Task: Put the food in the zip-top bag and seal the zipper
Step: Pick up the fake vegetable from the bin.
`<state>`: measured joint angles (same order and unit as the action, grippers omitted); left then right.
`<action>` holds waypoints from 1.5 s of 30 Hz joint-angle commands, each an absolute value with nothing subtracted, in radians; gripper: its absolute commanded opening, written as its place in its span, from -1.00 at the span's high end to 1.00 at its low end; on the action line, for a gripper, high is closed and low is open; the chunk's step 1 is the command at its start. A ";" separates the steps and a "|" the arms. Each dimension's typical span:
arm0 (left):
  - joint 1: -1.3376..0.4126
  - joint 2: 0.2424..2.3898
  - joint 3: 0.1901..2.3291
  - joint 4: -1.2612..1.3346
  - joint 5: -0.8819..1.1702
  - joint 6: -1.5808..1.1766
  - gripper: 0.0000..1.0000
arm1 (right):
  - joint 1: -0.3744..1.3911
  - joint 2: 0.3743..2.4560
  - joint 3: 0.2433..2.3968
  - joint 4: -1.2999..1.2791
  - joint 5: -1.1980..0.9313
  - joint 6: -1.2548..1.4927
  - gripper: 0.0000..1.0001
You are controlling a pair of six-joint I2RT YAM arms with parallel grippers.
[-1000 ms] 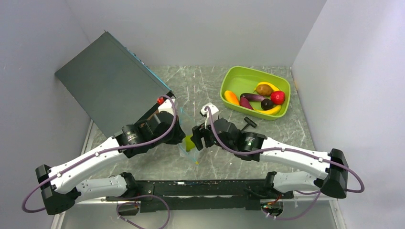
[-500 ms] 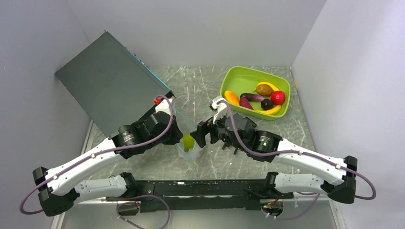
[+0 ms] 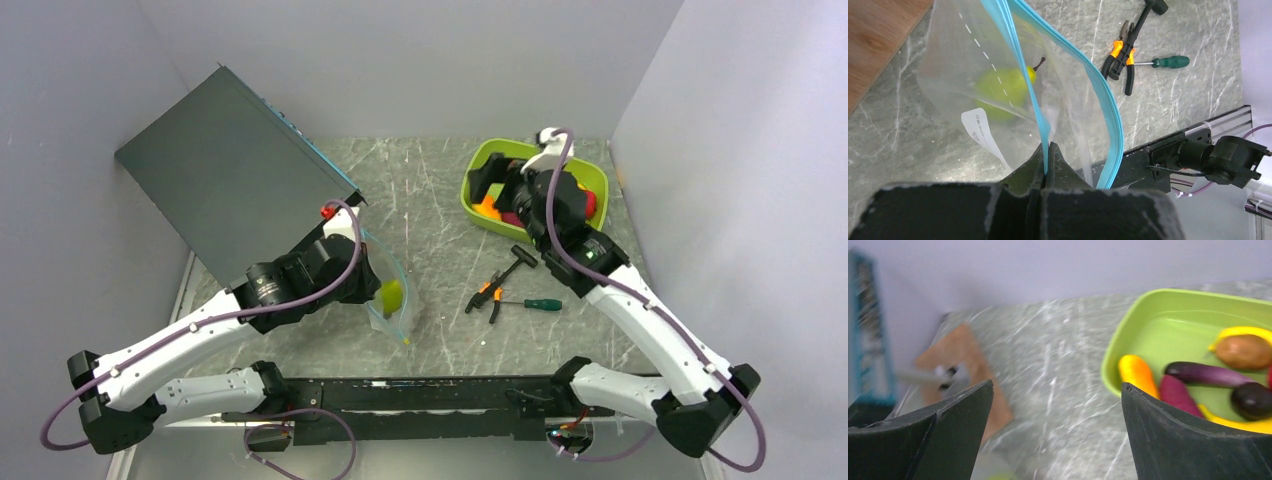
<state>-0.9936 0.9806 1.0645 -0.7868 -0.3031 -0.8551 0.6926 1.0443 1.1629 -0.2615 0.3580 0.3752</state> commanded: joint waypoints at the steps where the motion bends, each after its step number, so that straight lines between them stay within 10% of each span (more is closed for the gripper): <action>1: -0.997 1.000 1.102 -0.773 -0.287 -0.845 1.00 | 0.537 1.106 1.151 -0.170 0.428 0.471 -0.99; 12: -0.997 1.016 1.105 -0.777 -0.280 -0.832 1.00 | 0.200 1.462 1.258 -0.209 0.236 0.598 -0.99; 45: -0.997 1.084 1.169 -0.795 -0.238 -0.819 1.00 | 0.041 2.130 1.659 -0.511 0.190 1.046 -0.86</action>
